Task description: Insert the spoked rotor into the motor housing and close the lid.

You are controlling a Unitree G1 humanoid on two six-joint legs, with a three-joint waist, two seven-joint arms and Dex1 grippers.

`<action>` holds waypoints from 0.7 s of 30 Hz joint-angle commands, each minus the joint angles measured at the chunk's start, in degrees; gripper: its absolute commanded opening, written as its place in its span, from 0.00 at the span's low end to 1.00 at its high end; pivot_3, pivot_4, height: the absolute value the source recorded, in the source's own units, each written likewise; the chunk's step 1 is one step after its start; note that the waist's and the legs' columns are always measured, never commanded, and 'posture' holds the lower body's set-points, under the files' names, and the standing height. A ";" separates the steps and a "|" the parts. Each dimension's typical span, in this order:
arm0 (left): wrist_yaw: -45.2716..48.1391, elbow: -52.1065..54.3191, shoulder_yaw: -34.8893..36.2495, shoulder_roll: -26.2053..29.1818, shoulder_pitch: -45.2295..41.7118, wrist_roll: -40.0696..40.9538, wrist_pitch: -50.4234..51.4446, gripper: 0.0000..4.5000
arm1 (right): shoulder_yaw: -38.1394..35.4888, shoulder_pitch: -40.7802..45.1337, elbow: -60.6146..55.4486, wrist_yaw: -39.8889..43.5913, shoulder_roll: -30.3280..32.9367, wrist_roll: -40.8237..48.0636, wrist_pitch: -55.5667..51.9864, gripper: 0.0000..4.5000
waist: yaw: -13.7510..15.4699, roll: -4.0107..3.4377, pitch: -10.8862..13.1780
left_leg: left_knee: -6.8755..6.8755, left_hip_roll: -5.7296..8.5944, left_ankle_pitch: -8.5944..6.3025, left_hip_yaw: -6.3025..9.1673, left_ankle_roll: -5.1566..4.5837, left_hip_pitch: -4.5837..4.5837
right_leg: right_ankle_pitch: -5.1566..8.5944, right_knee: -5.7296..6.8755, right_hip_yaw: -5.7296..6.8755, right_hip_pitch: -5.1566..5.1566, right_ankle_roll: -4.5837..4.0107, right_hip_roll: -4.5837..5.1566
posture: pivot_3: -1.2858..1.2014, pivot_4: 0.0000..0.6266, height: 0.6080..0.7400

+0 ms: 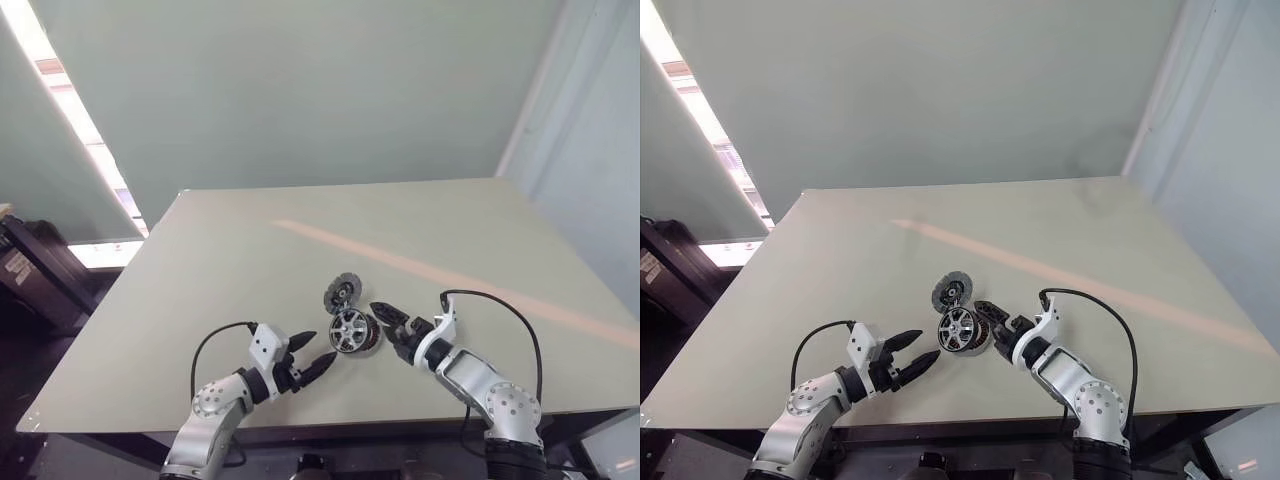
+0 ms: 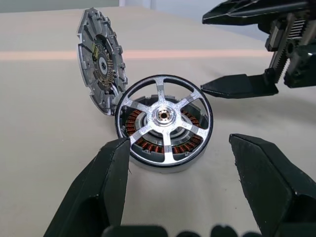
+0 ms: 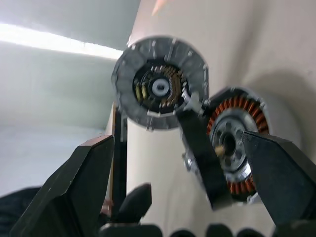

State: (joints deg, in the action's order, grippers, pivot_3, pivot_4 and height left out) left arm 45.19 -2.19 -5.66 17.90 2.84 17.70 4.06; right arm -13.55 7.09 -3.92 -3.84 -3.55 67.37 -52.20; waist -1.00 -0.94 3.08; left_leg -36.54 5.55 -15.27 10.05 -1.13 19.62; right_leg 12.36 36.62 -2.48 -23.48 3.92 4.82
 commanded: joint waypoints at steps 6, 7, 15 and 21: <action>0.31 1.17 0.01 -0.09 -1.23 -0.15 -1.06 0.76 | 4.15 1.26 -1.25 2.23 0.30 -3.38 -0.80 1.00 | 0.00 0.00 0.00 | 0.00 0.00 0.00 0.00 0.00 0.00 | 0.00 0.00 0.00 0.00 0.00 0.00 | 0.52 0.00 1.00; 0.30 1.16 0.01 -0.10 -1.23 -0.16 -1.08 0.76 | 4.34 1.32 -1.12 2.42 0.26 -3.75 -0.76 1.00 | 0.00 0.00 0.00 | 0.00 0.00 0.00 0.00 0.00 0.00 | 0.00 0.00 0.00 0.00 0.00 0.00 | 0.52 0.00 1.00; 0.05 1.24 0.12 -0.10 -1.06 -0.23 -1.24 0.76 | 6.13 2.39 0.81 3.92 -0.26 -8.17 -0.50 1.00 | 0.00 0.00 0.00 | 0.00 0.00 0.00 0.01 0.00 0.00 | 0.00 0.01 0.01 -0.01 0.00 0.00 | 0.52 0.00 1.00; -0.07 1.45 0.26 0.03 -0.88 -0.22 -1.22 0.76 | 6.83 2.57 1.29 4.47 -1.09 -10.55 -0.15 0.91 | 0.00 0.01 0.00 | 0.00 0.00 0.00 0.01 0.00 0.00 | 0.00 0.00 0.01 0.00 0.00 0.00 | 0.52 0.00 1.00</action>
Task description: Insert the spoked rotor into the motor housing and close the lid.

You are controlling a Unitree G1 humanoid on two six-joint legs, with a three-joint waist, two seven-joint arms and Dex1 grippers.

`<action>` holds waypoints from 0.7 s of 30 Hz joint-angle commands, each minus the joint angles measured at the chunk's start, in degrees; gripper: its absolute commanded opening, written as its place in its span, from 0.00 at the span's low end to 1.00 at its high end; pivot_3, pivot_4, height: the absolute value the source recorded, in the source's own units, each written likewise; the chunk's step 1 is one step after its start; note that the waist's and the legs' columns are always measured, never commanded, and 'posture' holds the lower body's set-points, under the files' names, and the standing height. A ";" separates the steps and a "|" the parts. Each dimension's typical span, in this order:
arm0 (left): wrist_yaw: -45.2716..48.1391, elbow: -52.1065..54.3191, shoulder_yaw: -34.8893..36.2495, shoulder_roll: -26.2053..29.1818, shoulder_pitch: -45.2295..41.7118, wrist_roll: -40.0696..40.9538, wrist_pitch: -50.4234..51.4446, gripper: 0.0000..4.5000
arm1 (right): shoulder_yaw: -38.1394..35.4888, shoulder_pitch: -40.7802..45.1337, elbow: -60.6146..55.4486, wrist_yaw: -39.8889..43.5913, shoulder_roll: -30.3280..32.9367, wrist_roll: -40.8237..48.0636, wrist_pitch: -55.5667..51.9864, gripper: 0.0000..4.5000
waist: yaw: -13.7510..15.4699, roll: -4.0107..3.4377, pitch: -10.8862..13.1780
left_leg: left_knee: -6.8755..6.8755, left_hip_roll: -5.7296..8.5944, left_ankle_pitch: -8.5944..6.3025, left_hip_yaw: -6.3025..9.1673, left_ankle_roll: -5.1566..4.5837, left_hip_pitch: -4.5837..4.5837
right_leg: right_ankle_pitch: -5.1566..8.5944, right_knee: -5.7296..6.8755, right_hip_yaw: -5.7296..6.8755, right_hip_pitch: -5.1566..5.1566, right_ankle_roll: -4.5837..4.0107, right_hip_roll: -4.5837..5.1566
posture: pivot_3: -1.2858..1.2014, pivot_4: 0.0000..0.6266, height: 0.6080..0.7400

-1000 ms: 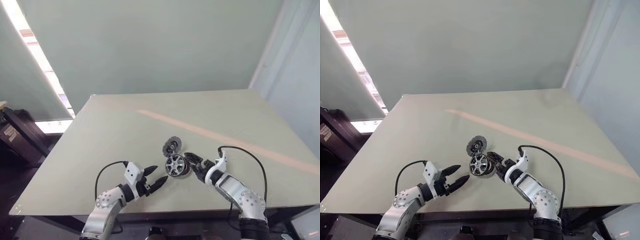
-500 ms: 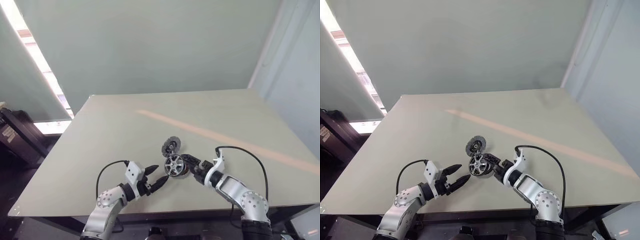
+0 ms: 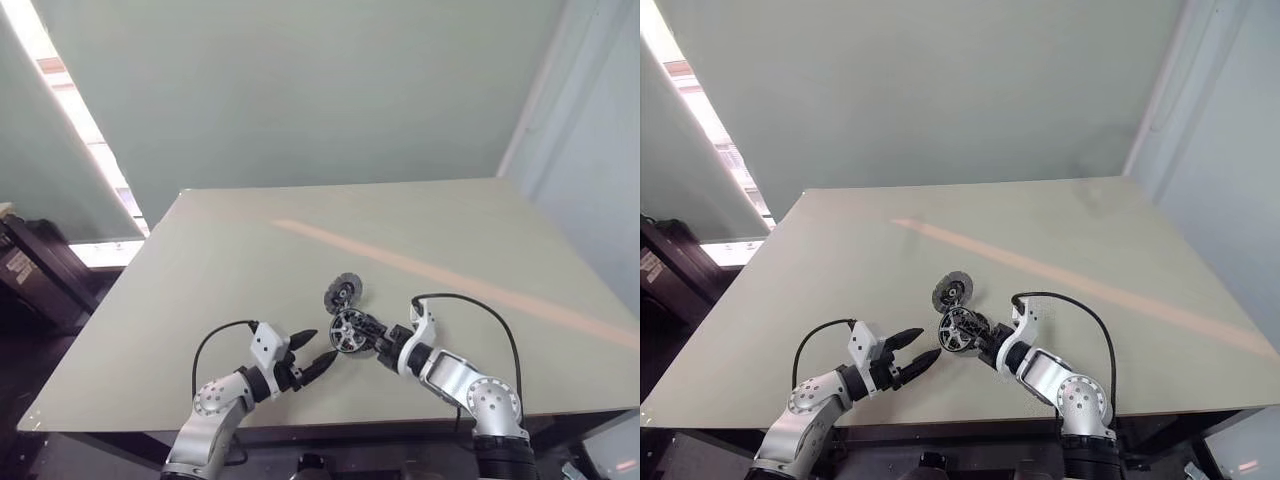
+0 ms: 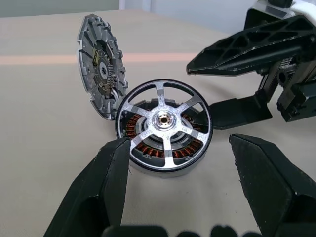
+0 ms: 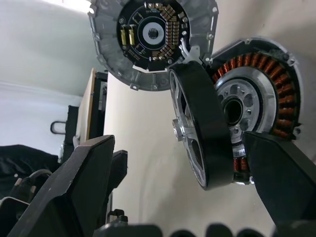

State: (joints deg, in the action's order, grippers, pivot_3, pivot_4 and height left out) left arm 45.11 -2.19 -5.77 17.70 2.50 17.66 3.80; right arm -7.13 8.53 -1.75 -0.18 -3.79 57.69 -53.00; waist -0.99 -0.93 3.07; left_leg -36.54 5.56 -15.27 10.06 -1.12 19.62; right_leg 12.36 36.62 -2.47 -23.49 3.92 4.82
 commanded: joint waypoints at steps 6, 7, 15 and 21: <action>0.06 1.65 0.28 0.23 -0.32 -0.16 -0.99 0.76 | -0.27 0.85 -1.22 0.85 -1.60 -1.02 0.26 0.46 | -0.01 0.00 0.00 | 0.00 0.00 0.00 0.00 0.00 0.00 | 0.00 0.01 0.00 0.00 0.00 0.00 | 0.52 0.00 1.00; 0.07 1.65 0.25 0.21 -0.30 -0.16 -1.00 0.76 | -0.38 0.80 -1.29 0.81 -1.65 -0.95 0.19 0.37 | -0.01 0.00 0.00 | 0.00 0.00 0.00 0.00 0.00 0.00 | 0.00 0.01 0.00 0.00 0.00 0.00 | 0.52 0.00 1.00; 0.30 1.34 -0.12 -0.06 -0.36 -0.21 -1.12 0.76 | -1.08 0.40 -1.68 0.48 -1.66 -0.71 -0.37 0.08 | 0.11 0.00 0.00 | -0.03 0.00 0.00 0.01 0.00 -0.01 | 0.00 0.01 0.01 0.03 0.00 0.00 | 0.52 0.00 1.00; 0.38 1.25 -0.22 -0.11 -0.38 -0.21 -1.17 0.76 | -3.82 0.39 -1.70 -0.13 -3.12 3.47 -0.99 0.08 | 0.15 0.00 0.00 | -0.02 0.01 0.00 0.02 0.00 -0.01 | 0.00 0.00 0.01 0.03 0.00 0.00 | 0.52 0.00 1.00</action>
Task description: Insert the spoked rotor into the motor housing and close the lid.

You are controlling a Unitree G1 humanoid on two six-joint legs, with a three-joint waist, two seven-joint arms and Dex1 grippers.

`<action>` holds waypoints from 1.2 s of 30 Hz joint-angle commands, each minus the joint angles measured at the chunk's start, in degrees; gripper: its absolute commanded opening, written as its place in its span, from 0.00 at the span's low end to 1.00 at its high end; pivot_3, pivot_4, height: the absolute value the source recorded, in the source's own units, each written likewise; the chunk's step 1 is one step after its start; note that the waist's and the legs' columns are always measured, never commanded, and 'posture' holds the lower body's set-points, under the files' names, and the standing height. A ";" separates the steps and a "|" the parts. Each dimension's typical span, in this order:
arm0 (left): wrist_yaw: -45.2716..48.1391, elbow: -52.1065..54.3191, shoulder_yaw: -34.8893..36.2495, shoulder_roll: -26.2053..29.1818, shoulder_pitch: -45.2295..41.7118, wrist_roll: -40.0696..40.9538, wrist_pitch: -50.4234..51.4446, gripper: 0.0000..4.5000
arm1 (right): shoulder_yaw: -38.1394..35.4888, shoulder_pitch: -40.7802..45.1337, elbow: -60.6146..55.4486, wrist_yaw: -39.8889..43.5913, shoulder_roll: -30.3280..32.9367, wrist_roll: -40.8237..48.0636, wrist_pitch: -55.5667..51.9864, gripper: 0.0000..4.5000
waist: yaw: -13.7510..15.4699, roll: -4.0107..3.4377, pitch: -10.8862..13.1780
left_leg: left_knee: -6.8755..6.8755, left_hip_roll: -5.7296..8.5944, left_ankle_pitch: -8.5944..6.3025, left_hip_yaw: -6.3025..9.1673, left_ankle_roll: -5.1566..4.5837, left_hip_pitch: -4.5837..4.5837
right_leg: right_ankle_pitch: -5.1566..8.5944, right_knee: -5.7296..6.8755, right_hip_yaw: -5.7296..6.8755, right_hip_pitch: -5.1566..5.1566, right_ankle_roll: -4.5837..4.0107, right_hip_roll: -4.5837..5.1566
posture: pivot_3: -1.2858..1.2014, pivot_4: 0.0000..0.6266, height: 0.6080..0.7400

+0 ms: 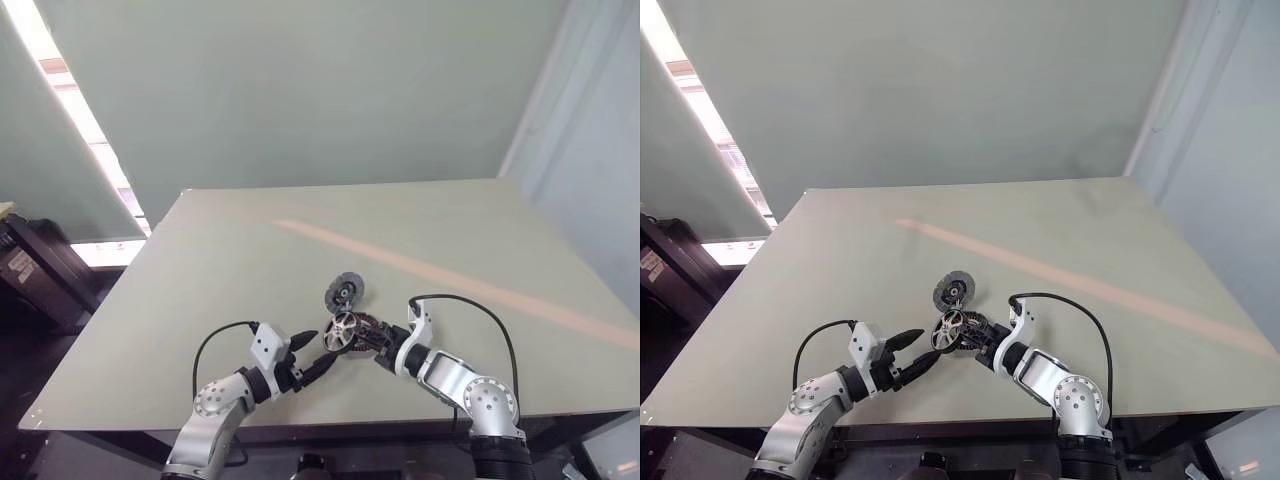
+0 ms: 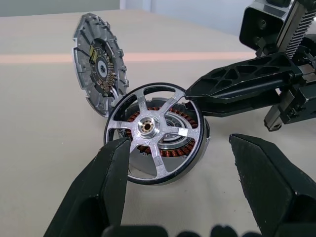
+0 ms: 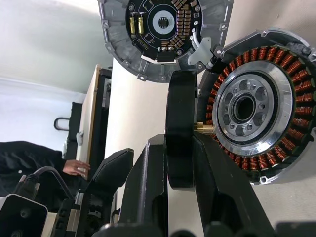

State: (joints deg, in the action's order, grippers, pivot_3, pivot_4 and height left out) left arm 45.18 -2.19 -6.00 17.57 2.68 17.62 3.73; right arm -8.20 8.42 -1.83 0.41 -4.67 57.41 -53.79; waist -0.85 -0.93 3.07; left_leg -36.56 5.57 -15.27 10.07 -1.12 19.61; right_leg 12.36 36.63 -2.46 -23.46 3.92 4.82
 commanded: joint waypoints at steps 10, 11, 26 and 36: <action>0.24 1.34 0.01 0.10 -0.50 -0.22 -1.01 0.76 | -8.44 1.90 0.00 -3.03 -2.47 13.25 0.46 0.08 | -0.16 0.00 0.00 | 0.01 0.00 0.00 -0.01 0.00 0.00 | 0.00 0.01 -0.01 -0.02 0.00 0.00 | 0.52 0.00 1.00; 0.27 1.33 0.00 0.11 -0.53 -0.22 -1.01 0.76 | -8.25 1.94 0.16 -3.33 -2.35 12.93 0.57 0.08 | -0.18 0.00 0.00 | 0.01 -0.01 0.00 -0.02 0.00 0.00 | 0.00 0.01 -0.02 -0.02 0.00 0.00 | 0.52 0.00 1.00; 0.28 0.86 0.22 0.11 -1.00 -0.24 -1.23 0.76 | -5.52 1.09 1.24 -4.06 -2.84 12.02 0.04 0.08 | -0.17 0.00 0.00 | 0.01 -0.01 0.00 -0.02 0.00 0.00 | 0.00 0.01 -0.02 -0.02 0.00 0.00 | 0.52 0.00 1.00; 0.26 0.48 0.10 -0.07 -1.38 -0.29 -1.55 0.76 | -4.76 1.76 3.38 -4.68 -3.03 9.72 2.38 0.08 | -0.18 0.00 0.00 | 0.00 -0.01 0.00 -0.02 0.00 0.00 | 0.00 0.01 -0.02 -0.01 0.00 0.00 | 0.52 0.00 1.00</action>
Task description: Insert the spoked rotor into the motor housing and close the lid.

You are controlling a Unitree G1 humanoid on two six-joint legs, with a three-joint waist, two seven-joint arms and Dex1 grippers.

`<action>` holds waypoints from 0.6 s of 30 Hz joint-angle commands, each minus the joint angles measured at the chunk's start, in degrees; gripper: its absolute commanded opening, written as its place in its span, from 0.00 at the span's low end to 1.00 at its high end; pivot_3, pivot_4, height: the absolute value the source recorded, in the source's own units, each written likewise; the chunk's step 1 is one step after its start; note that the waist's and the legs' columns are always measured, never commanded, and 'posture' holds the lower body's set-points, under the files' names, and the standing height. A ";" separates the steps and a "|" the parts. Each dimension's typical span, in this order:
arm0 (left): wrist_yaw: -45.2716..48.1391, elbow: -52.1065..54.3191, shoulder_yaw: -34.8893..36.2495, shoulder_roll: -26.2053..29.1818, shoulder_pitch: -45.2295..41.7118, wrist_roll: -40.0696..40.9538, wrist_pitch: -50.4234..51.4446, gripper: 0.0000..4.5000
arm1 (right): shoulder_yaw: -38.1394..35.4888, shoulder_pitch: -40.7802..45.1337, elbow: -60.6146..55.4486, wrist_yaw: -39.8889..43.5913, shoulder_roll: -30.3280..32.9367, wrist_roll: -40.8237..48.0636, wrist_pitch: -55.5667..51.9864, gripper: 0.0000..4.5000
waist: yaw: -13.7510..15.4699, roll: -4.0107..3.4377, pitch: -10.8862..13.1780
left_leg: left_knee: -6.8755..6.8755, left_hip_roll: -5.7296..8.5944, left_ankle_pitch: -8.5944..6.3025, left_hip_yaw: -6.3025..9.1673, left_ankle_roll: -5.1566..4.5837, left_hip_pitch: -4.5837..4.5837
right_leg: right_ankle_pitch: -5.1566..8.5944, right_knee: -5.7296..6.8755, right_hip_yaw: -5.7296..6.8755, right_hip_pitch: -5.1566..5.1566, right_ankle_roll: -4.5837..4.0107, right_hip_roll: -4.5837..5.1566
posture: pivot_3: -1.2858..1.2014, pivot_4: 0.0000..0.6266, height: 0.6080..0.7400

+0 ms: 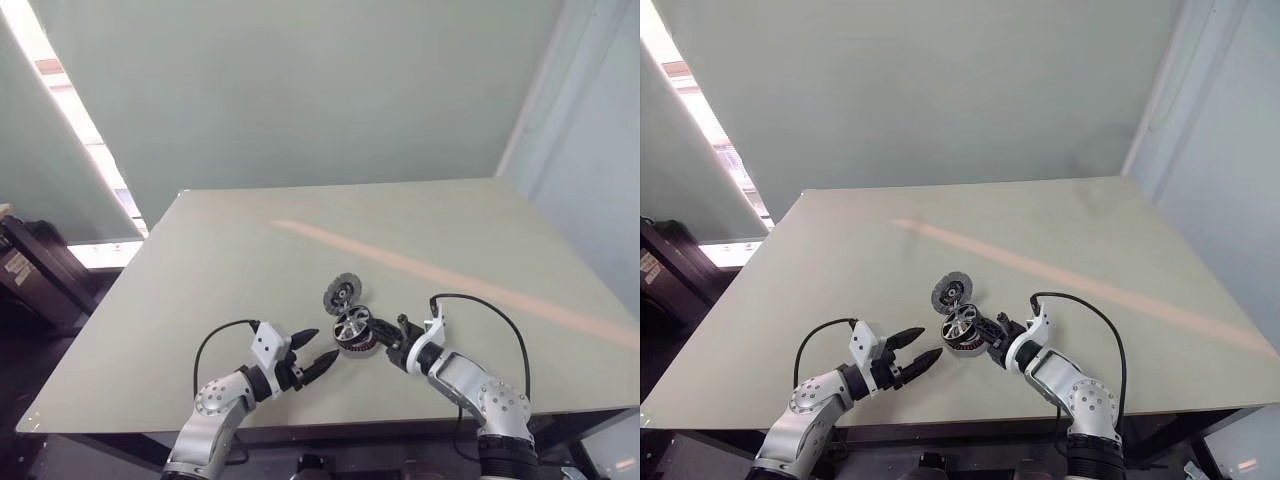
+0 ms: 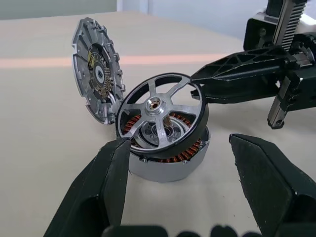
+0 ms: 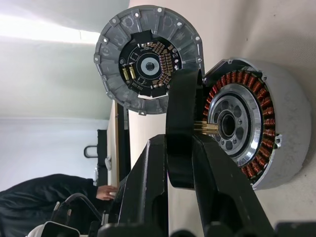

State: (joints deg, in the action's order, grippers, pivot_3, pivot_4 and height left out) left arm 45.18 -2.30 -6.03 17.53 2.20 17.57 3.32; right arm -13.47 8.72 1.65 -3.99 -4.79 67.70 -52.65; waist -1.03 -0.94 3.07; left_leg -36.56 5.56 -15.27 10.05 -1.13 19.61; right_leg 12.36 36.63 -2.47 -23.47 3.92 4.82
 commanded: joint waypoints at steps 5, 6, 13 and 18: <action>0.17 0.50 0.10 -0.14 -0.94 -0.28 -1.25 0.76 | 0.80 1.80 0.92 -0.25 -2.68 -1.38 2.43 0.08 | 0.00 0.00 0.00 | -0.03 0.00 0.00 0.00 0.00 -0.01 | 0.00 0.03 0.01 0.01 0.00 0.00 | 0.52 0.00 1.00; 0.16 0.49 0.10 -0.15 -0.94 -0.30 -1.26 0.76 | 0.83 1.90 1.10 -0.29 -2.65 -1.50 2.60 0.08 | 0.00 0.00 -0.01 | -0.03 0.00 0.00 0.00 0.00 -0.01 | 0.00 0.03 0.00 0.02 -0.01 0.00 | 0.52 0.00 1.00; 0.22 0.43 0.07 -0.28 -1.02 -0.37 -1.40 0.76 | 1.26 2.30 1.99 -0.64 -2.40 -1.98 2.68 0.08 | 0.02 0.00 -0.01 | -0.06 0.00 0.01 0.01 0.00 -0.02 | -0.02 0.04 0.01 0.03 -0.02 -0.01 | 0.52 0.00 1.00; 0.30 0.51 -0.03 -0.31 -0.97 -0.34 -1.35 0.76 | 1.40 1.82 1.32 -0.49 -2.21 -1.79 1.97 0.39 | 0.02 0.00 -0.01 | -0.05 0.00 0.00 0.00 0.00 -0.01 | -0.02 0.03 0.00 0.01 -0.03 -0.01 | 0.52 0.00 1.00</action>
State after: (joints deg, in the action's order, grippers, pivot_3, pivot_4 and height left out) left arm 45.18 -2.74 -6.03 17.20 2.01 17.48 3.09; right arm -12.26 10.20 4.18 -4.78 -4.75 65.38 -50.74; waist -1.01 -0.94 3.06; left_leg -36.61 5.57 -15.27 10.05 -1.13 19.60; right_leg 12.34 36.67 -2.47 -23.46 3.89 4.81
